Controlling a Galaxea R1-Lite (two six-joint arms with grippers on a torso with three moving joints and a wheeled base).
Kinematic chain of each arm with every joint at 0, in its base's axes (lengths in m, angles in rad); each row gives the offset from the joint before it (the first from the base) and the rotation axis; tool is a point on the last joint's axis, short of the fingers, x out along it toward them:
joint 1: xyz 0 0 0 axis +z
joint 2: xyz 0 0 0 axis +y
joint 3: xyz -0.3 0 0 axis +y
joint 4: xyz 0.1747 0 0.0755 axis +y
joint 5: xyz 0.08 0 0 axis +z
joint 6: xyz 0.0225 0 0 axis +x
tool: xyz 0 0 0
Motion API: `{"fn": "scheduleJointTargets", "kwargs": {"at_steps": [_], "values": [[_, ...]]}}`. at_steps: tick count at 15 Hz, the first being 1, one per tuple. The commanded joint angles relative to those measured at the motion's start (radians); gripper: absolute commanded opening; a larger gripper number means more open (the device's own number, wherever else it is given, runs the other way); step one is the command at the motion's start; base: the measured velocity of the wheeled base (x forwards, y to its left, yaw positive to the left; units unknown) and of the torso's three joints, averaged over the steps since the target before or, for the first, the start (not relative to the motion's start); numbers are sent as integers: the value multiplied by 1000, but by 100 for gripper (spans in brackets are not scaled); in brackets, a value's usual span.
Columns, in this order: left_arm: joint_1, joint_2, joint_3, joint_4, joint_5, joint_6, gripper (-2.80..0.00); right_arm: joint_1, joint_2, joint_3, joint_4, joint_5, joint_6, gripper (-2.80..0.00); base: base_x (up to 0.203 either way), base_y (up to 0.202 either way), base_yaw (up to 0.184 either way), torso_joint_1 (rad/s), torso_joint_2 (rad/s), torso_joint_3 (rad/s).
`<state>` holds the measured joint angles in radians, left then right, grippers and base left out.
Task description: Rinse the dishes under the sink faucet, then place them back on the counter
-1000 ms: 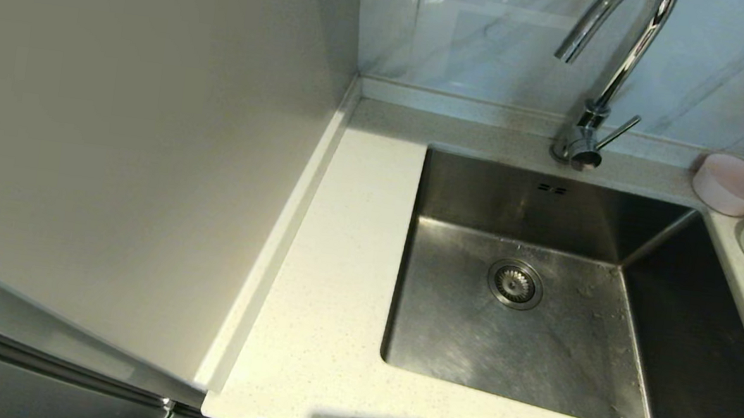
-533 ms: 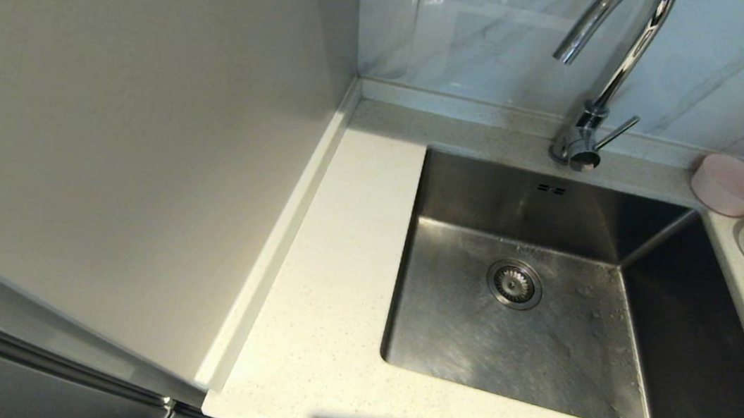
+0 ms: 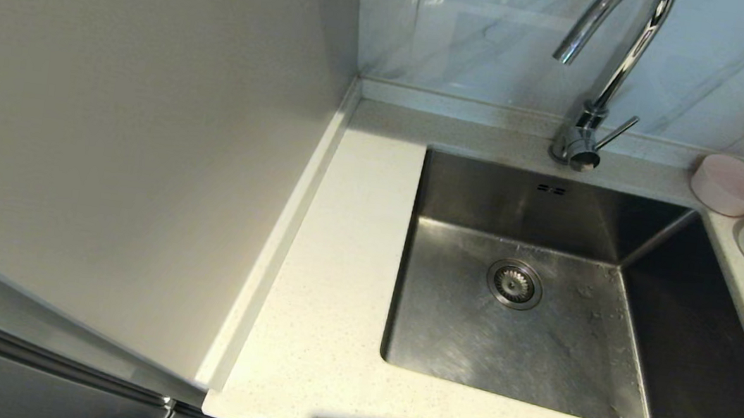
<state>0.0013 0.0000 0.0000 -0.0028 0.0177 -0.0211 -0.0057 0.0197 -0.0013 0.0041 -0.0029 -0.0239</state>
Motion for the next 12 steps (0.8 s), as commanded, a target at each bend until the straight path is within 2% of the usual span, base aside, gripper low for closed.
{"fn": "scheduleJointTargets", "kwargs": {"at_steps": [1, 12], "values": [[0, -3, 0, 0, 1, 0, -280, 0, -20, 1, 1, -9, 42, -280, 0, 0, 0, 0, 0, 0], [0, -3, 0, 0, 1, 0, -280, 1, -20, 1, -1, -12, 53, -280, 0, 0, 0, 0, 0, 0]]}}
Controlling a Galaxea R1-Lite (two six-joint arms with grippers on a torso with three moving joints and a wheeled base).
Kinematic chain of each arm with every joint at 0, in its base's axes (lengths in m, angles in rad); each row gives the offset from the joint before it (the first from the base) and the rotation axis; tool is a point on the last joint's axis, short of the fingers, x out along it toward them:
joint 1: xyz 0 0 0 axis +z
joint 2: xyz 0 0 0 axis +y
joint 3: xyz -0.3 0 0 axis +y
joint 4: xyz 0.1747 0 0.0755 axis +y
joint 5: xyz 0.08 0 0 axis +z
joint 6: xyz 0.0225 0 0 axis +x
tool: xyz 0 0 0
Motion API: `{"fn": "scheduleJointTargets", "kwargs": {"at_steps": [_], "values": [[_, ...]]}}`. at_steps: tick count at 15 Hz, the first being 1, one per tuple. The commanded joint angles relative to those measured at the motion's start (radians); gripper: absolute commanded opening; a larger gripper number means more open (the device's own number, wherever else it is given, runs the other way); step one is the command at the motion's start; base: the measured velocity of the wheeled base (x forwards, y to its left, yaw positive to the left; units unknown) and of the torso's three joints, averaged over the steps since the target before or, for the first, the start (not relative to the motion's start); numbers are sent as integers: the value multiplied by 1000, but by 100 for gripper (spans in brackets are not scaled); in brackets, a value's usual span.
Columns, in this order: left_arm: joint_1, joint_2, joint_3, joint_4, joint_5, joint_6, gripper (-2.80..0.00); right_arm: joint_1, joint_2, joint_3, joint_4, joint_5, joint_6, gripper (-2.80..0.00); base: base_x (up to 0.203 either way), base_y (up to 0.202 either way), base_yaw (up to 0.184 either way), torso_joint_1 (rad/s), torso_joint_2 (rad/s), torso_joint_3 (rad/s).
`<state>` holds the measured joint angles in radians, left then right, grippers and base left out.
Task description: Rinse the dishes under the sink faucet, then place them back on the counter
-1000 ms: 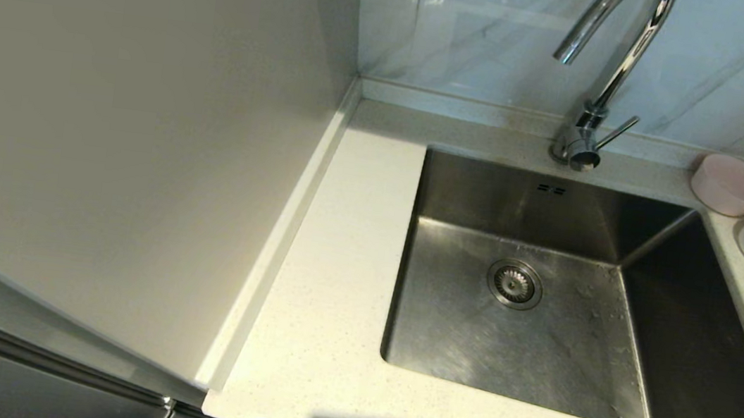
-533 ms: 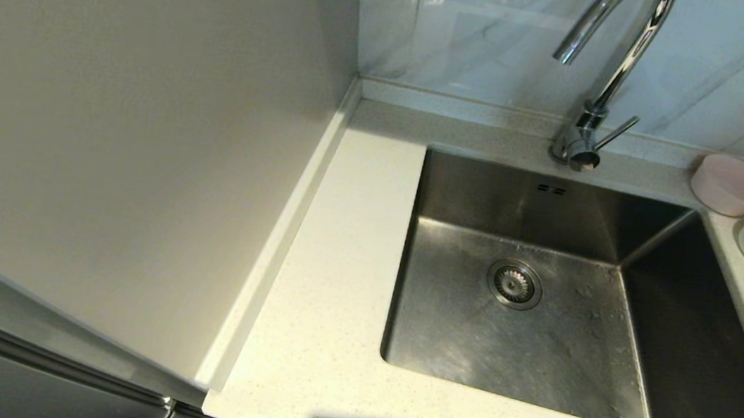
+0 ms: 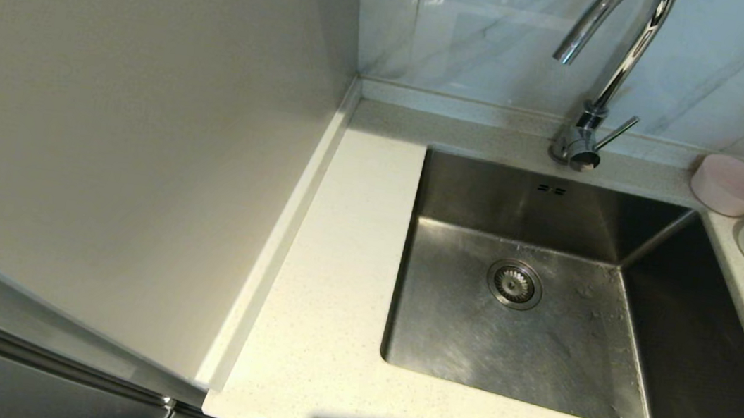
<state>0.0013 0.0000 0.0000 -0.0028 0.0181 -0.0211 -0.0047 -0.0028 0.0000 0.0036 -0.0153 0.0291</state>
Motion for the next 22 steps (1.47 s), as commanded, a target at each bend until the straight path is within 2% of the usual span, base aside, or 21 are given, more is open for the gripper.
{"fn": "scheduleJointTargets", "kwargs": {"at_steps": [1, 22], "values": [[0, -3, 0, 0, 0, 0, -280, 0, 3, 0, 1, 0, 0, -280, 0, 0, 0, 0, 0, 0], [0, -3, 0, 0, 0, 0, -280, 0, 3, 0, -1, 2, -2, -280, 0, 0, 0, 0, 0, 0]]}}
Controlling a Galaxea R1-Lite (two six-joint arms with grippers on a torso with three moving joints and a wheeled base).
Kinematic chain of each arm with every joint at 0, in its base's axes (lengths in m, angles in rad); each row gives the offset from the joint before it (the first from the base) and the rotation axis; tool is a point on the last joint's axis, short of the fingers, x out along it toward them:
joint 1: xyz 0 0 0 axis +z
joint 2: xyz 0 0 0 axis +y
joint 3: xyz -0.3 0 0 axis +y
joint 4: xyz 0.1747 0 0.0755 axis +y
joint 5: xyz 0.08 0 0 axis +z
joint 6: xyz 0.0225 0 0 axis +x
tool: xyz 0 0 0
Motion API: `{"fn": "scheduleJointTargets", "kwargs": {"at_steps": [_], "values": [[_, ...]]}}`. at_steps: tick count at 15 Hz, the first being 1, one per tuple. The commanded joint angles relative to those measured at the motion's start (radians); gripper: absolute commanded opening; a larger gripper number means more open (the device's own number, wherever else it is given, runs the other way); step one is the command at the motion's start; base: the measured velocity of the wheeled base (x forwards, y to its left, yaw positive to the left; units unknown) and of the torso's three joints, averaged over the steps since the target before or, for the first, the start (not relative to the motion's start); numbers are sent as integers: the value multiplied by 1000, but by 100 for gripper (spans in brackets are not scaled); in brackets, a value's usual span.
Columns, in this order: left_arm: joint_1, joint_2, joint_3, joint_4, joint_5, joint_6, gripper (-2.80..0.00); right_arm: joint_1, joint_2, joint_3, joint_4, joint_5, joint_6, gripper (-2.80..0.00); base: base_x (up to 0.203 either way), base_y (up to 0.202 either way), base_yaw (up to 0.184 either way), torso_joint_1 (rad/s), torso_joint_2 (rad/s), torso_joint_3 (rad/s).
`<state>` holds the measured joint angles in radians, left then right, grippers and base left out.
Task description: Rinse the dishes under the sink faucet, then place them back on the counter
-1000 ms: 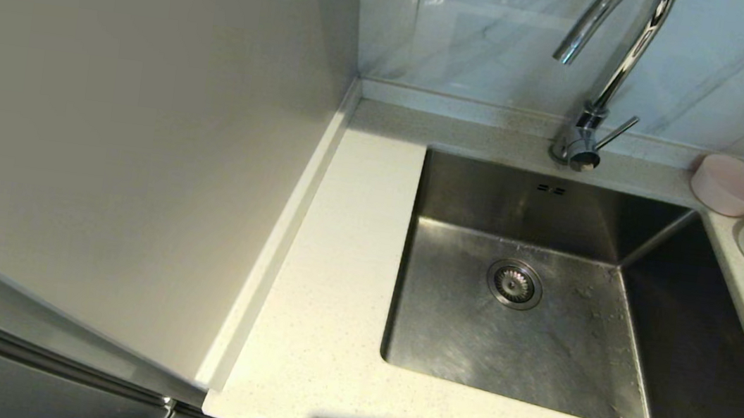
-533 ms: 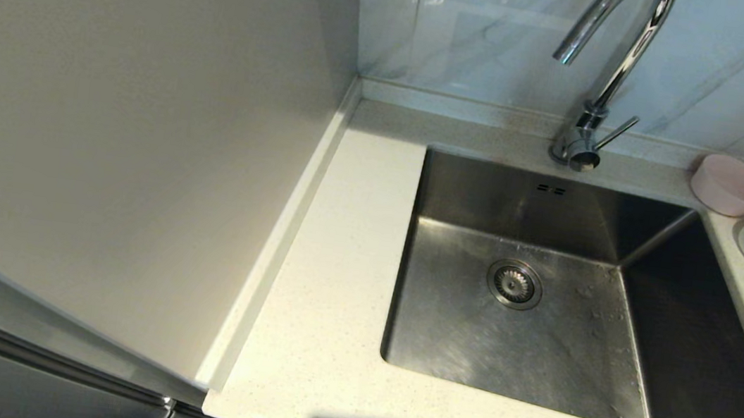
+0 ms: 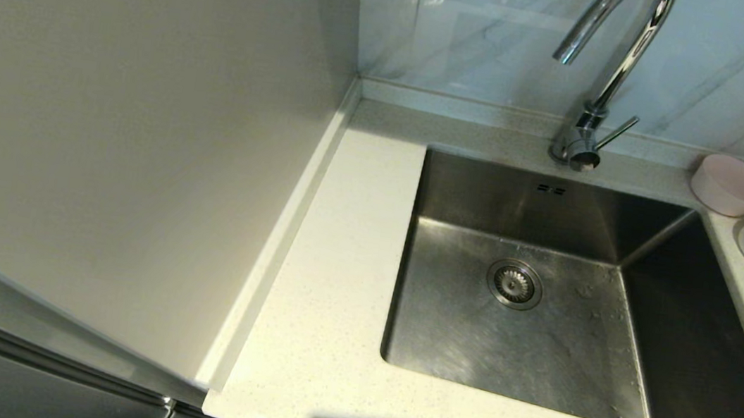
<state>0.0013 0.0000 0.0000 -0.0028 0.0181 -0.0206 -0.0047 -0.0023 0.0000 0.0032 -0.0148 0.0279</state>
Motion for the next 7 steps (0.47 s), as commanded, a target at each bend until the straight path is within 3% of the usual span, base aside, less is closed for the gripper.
{"fn": "scheduleJointTargets", "kwargs": {"at_steps": [1, 7], "values": [[0, -3, 0, 0, 0, -1, -280, 0, 2, 0, 0, 3, 0, -280, 0, 0, 0, 0, 0, 0], [0, -3, 0, 0, 0, -1, -280, 0, 2, -2, 0, 3, 6, -280, 0, 0, 0, 0, 0, 0]]}}
